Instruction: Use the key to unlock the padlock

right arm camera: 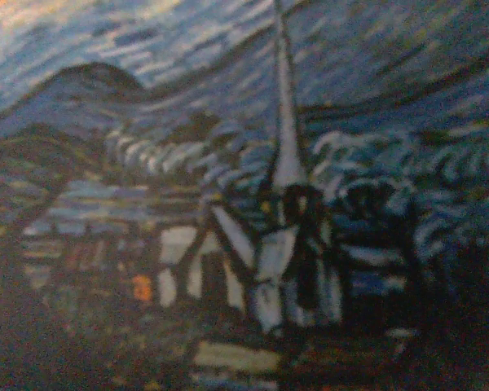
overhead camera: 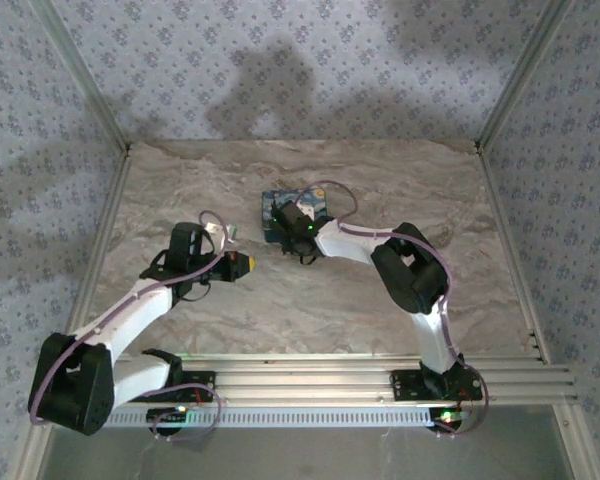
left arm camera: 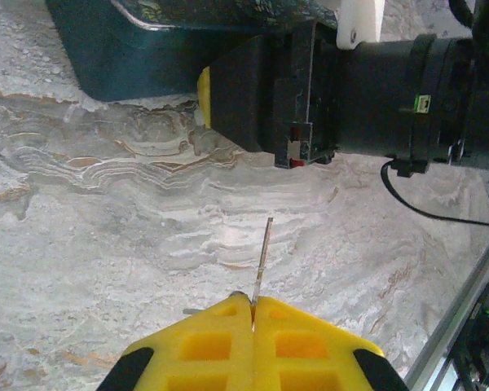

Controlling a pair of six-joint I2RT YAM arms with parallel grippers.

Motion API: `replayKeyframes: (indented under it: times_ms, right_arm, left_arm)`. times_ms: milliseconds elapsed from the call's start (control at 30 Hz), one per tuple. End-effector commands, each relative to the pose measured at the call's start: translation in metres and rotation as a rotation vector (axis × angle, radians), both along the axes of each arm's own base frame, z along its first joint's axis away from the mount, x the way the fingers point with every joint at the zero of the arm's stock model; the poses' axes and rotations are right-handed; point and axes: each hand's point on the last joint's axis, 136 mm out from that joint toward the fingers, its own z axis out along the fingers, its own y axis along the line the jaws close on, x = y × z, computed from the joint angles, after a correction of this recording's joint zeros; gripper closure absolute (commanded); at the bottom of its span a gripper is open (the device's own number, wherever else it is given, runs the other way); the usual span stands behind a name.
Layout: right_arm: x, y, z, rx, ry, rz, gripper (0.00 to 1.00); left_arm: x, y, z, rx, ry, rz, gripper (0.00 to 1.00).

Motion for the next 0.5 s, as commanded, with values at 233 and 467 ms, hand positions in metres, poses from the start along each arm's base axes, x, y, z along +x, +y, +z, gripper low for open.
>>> replayKeyframes:
  times_ms: [233, 467]
  right_arm:
    - [-0.021, -0.014, 0.049, 0.139, 0.044, 0.036, 1.0]
    - [-0.034, -0.011, 0.058, 0.203, 0.066, 0.095, 0.99]
  left_arm:
    - [-0.007, -0.008, 0.003, 0.028, -0.09, -0.046, 1.0]
    - [-0.019, -0.012, -0.014, 0.035, -0.077, -0.062, 1.0]
